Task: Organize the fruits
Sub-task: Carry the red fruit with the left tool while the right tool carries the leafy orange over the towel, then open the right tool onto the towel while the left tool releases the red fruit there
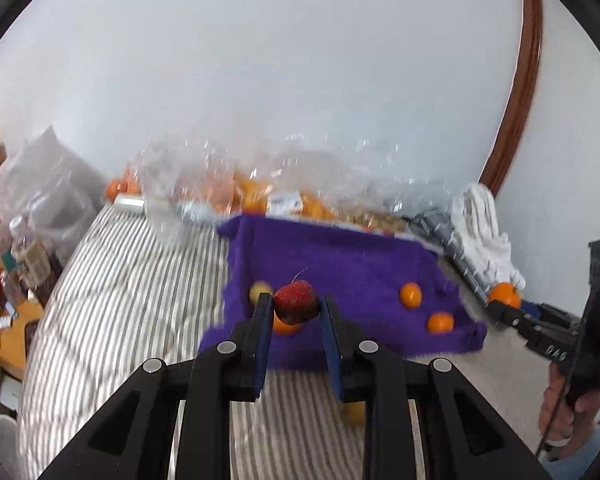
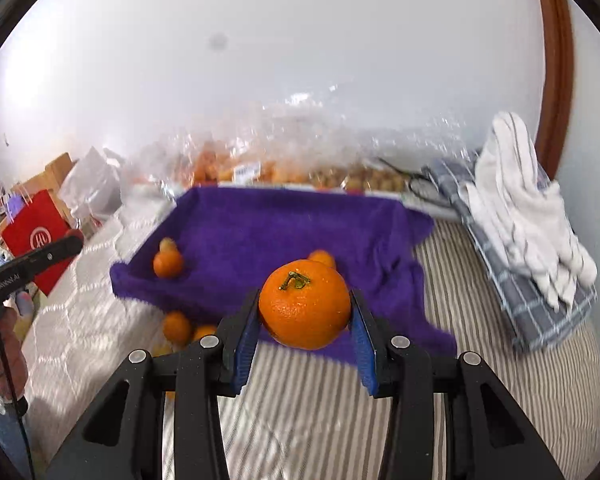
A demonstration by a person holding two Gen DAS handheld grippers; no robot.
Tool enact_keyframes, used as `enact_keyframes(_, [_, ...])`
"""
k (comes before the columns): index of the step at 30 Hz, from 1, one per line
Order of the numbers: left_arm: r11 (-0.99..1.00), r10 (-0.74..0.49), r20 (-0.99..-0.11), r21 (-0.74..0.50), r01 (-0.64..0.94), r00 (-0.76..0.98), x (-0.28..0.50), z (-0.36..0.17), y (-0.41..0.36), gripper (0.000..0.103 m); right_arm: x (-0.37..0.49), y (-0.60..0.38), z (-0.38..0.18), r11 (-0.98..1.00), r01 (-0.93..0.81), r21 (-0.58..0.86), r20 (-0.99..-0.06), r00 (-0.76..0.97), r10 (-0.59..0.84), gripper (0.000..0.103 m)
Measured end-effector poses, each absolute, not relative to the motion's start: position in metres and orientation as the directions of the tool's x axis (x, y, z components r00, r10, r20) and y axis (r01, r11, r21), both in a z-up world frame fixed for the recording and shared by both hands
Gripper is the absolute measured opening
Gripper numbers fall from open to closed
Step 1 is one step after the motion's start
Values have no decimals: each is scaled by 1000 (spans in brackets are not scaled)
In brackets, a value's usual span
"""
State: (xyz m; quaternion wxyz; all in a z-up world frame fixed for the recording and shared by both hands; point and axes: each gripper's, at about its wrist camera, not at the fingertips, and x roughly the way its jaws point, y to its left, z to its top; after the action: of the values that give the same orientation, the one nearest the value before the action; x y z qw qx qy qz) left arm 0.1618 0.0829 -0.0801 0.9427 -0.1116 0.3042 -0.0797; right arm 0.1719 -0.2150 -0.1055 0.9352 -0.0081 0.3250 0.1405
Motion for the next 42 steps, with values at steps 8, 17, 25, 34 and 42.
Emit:
enact_keyframes(8, [972, -173, -549, -230, 51, 818, 212, -49, 75, 23, 226, -213, -82, 964, -249, 91, -571, 780, 255, 42])
enact_keyframes(17, [979, -188, -554, -167, 113, 811, 279, -52, 48, 23, 289, -221, -79, 984, -162, 71, -547, 818, 175, 42])
enact_keyframes(25, [990, -142, -634, -107, 96, 760, 326, -106, 53, 23, 328, -225, -136, 989, -128, 80, -634, 758, 150, 42])
enact_keyframes(34, [992, -128, -737, -101, 80, 664, 345, -144, 51, 23, 338, -229, -175, 988, -125, 93, -704, 693, 154, 42])
enact_keyframes(42, [996, -81, -787, -50, 68, 611, 349, -160, 39, 23, 338, -220, -186, 987, -146, 71, -723, 674, 152, 42])
